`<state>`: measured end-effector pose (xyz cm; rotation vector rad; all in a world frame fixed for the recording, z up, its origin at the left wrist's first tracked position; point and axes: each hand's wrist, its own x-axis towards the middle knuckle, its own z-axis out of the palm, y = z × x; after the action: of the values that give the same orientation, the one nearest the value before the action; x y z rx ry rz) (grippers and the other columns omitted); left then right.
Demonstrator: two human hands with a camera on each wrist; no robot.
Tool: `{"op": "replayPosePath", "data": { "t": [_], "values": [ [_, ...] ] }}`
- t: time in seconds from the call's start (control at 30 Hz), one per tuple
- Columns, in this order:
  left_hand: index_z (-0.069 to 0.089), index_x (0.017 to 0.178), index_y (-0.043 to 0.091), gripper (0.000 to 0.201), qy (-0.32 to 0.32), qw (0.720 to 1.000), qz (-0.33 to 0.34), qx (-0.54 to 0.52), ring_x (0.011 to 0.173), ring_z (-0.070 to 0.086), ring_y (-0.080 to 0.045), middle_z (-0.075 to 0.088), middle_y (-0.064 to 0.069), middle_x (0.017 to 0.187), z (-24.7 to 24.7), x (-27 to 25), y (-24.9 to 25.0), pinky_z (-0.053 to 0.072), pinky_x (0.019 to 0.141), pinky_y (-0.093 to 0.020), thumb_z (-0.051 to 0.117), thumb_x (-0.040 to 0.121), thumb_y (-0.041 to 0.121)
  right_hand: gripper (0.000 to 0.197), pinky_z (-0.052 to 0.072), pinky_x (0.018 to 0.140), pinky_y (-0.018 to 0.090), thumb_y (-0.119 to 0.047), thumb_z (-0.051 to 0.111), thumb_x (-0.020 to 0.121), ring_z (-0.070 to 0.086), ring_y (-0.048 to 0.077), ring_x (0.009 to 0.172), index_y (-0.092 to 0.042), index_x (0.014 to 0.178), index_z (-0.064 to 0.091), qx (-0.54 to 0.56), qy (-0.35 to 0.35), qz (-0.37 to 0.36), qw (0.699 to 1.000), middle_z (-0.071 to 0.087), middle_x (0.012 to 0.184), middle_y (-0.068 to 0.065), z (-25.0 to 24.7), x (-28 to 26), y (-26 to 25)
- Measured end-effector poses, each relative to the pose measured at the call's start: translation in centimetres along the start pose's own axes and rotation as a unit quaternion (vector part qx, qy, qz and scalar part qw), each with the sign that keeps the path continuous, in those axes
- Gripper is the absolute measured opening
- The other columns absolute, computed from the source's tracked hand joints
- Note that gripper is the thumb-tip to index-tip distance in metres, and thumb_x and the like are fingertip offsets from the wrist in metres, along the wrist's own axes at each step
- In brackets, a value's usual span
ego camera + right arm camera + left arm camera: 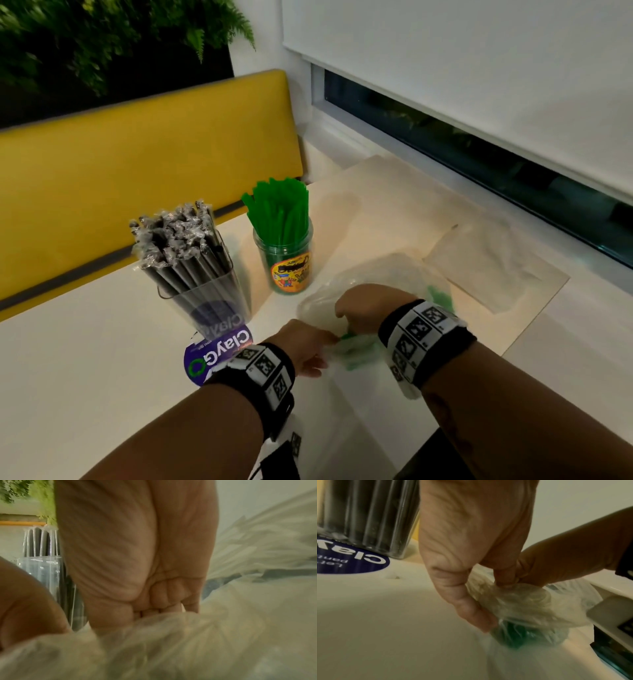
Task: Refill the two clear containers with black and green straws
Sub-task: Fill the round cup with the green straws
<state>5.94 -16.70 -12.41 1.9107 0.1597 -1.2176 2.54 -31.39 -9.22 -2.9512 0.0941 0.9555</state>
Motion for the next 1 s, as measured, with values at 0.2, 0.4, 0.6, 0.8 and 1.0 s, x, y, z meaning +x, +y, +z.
{"op": "replayPosePath", "data": {
  "t": [0.2,0.4,0.6,0.8,1.0],
  "values": [
    [0.056,0.090,0.005,0.028,0.017,0.990,0.026,-0.138,0.064,0.063,-0.027,0.064,-0.014,0.082,0.0,0.3,1.1,0.057,0.049,-0.035,0.035,0.090,-0.013,0.031,0.051,0.097,0.044,-0.007,0.050,0.092,0.060,0.032,0.110,-0.006,0.119,0.064,-0.018,0.030,0.012,0.999,0.063,0.122,0.013,-0.2,-0.3,1.0],
    [0.059,0.104,0.003,0.043,0.045,0.939,0.001,-0.342,0.060,0.059,-0.026,0.066,-0.015,0.073,0.2,2.1,2.3,0.048,0.056,-0.032,0.026,0.085,-0.017,0.055,0.048,0.086,0.037,-0.031,0.082,0.073,0.058,0.029,0.103,-0.011,0.119,0.060,-0.025,0.016,0.013,0.999,0.060,0.113,0.008,0.3,-0.3,0.4],
    [0.057,0.086,0.005,0.017,-0.036,0.942,-0.018,-0.334,0.037,0.056,-0.020,0.063,-0.013,0.061,-0.6,0.6,2.2,0.048,0.041,-0.020,0.041,0.090,0.009,0.072,0.047,0.081,0.033,-0.039,0.085,0.062,0.058,0.026,0.101,-0.023,0.122,0.048,0.111,0.105,0.002,0.988,0.061,0.111,0.001,2.4,0.2,0.3],
    [0.060,0.086,0.008,0.016,-0.085,0.960,-0.010,-0.266,0.042,0.056,-0.012,0.061,-0.004,0.054,-1.7,1.9,1.7,0.045,0.042,-0.019,0.054,0.098,0.017,0.046,0.044,0.075,0.031,-0.041,0.080,0.068,0.057,0.019,0.089,-0.028,0.103,0.055,0.187,0.137,-0.009,0.973,0.063,0.097,-0.007,3.1,-0.2,0.9],
    [0.058,0.081,0.006,0.020,-0.017,0.945,0.004,-0.327,0.042,0.049,-0.015,0.054,-0.007,0.056,-1.8,2.2,2.2,0.046,0.039,-0.023,0.046,0.097,0.007,0.042,0.036,0.070,0.024,-0.047,0.079,0.073,0.052,0.009,0.082,-0.029,0.106,0.061,0.272,0.203,-0.033,0.940,0.057,0.090,-0.013,2.3,-0.8,0.8]
  ]
}}
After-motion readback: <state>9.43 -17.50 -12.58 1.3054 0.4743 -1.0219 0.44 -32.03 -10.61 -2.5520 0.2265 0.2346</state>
